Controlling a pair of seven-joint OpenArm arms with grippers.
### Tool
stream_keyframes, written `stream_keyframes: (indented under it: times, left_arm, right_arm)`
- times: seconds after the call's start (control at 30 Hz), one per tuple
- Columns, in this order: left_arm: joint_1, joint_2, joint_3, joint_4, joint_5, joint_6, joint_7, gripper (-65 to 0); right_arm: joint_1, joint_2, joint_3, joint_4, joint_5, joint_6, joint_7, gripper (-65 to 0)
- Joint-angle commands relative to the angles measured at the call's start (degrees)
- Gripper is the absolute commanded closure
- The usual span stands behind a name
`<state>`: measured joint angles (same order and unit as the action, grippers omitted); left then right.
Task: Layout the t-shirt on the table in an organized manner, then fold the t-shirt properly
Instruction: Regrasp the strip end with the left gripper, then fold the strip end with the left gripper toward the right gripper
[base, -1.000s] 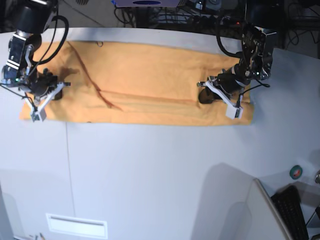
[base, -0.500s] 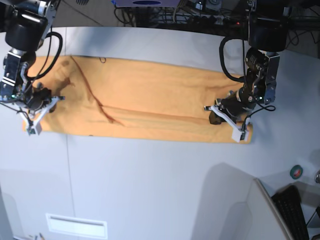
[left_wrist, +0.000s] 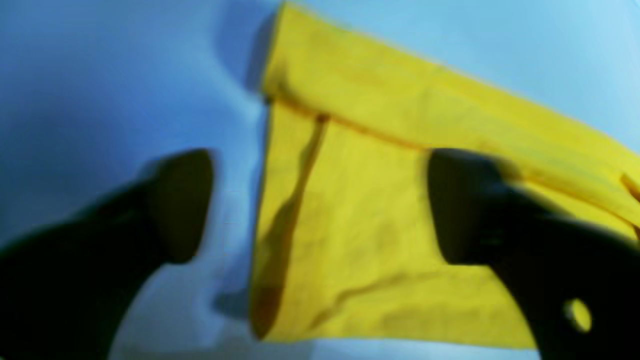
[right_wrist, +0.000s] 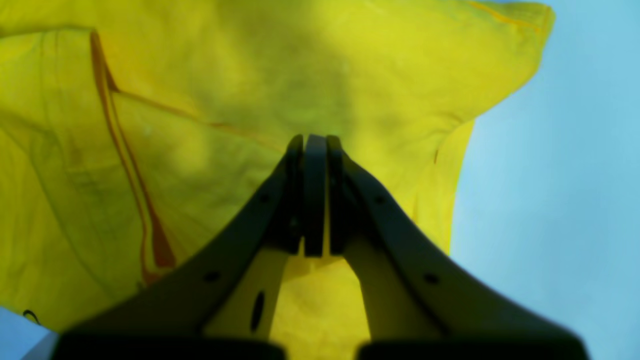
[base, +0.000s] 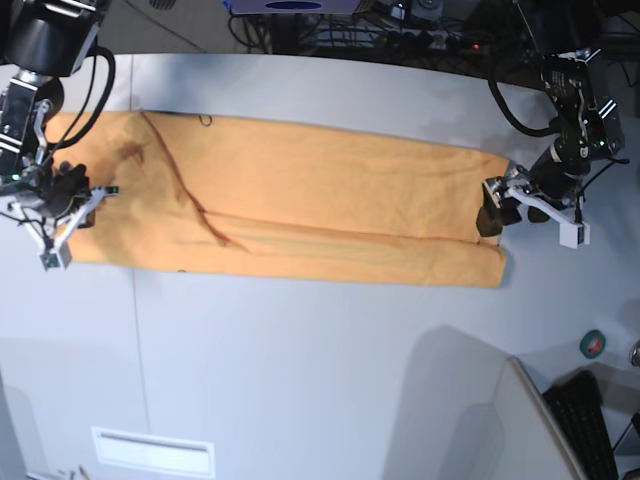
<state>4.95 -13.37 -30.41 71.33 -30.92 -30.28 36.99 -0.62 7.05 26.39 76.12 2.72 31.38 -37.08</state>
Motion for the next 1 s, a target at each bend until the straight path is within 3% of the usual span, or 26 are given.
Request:
stream_keyframes:
  times: [0.0,0.13,0.4,0.6,0.63,0.83,0.97]
  left_arm:
    - [-2.27,-0.57,-0.40,-1.48,-0.86,-2.20,-0.90,-65.0]
    - [-7.90,-0.66,-1.37,-12.47,-0.78,-5.37,-1.87,-65.0]
    - [-13.96,-1.01,2.33,-26.36,-0.51,-5.01,-9.08,-65.0]
    - [-14.05,-1.01,5.84,-31.46,-0.51,-5.01,-13.12,-65.0]
    - [-13.87,-1.01,6.02,-31.55,-0.51,-5.01,-13.12,-62.4]
    - [-13.61,-1.01,6.11,-31.81,-0.51,-5.01,-13.12,-28.1]
    - [-13.52,-1.10,5.75,-31.81,-0.42,-5.01,-13.30,-0.5]
  right_arm:
    - [0.84,0.03,0.11,0.85,0.66,0.23,0.99,0.0]
    - [0.67,-0.76,0.03,0.85,0.66,0.23,0.99,0.0]
    - [-0.48,-0.85,0.03,1.38,0.75,0.23,0.82,0.0]
    - [-1.27,-0.85,0.11,1.38,0.75,0.23,0.90,0.0]
    - [-1.27,-0.85,0.11,1.38,0.75,0.23,0.90,0.0]
    - [-1.36,-0.85,0.11,1.38,0.84,0.23,0.90,0.0]
    - [-1.36,-0.85,0.46,1.38,0.84,0.23,0.90,0.0]
